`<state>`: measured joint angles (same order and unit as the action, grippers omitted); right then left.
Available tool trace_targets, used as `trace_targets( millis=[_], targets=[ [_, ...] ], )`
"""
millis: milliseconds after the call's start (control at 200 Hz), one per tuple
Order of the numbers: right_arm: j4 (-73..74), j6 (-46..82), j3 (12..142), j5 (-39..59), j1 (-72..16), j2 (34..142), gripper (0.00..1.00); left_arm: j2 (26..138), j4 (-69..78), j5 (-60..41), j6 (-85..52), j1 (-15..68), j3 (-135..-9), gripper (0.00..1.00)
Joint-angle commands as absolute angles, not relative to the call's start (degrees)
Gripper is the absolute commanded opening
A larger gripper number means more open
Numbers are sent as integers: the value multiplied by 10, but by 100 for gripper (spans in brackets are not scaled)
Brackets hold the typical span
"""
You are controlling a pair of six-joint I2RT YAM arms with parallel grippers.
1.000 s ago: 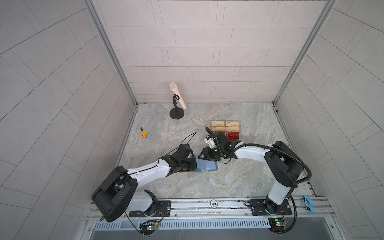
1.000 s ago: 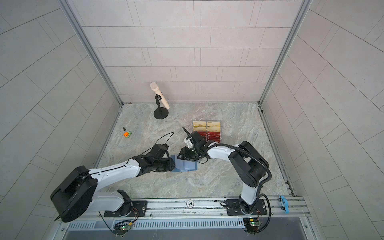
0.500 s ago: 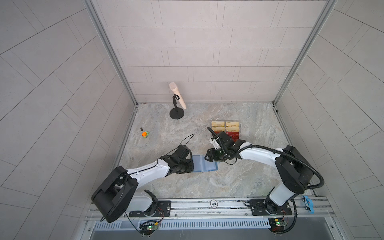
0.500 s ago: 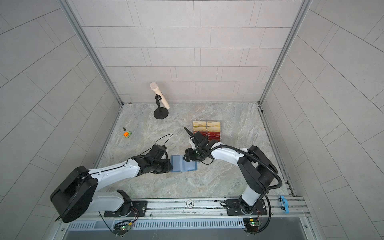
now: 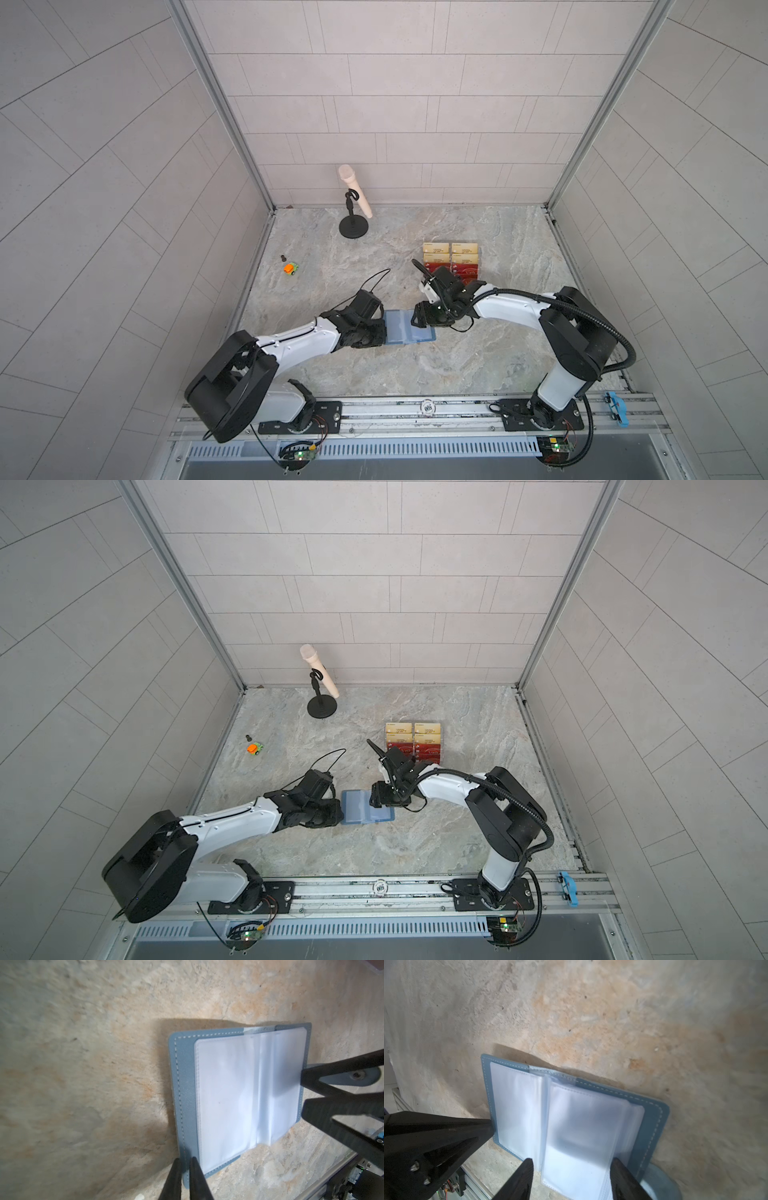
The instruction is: Put the credit cards into the card holder
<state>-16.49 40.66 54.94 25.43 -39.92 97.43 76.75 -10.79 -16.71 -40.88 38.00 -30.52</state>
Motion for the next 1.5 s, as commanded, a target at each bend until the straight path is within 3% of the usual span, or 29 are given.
trace_targets(
  millis=[0,390,811,1497],
  targets=[
    [-182,400,556,244,-404,989,62,776,-115,-167,-399,378,-318,15],
    [-219,391,578,224,-417,1005,65,796,-103,-172,-396,378,-315,11],
    [-110,460,568,307,-423,1022,65,798,-95,-179,-395,378,-311,9],
    [-9,532,562,363,-424,1004,65,794,-84,-195,-394,366,-309,10]
  ],
)
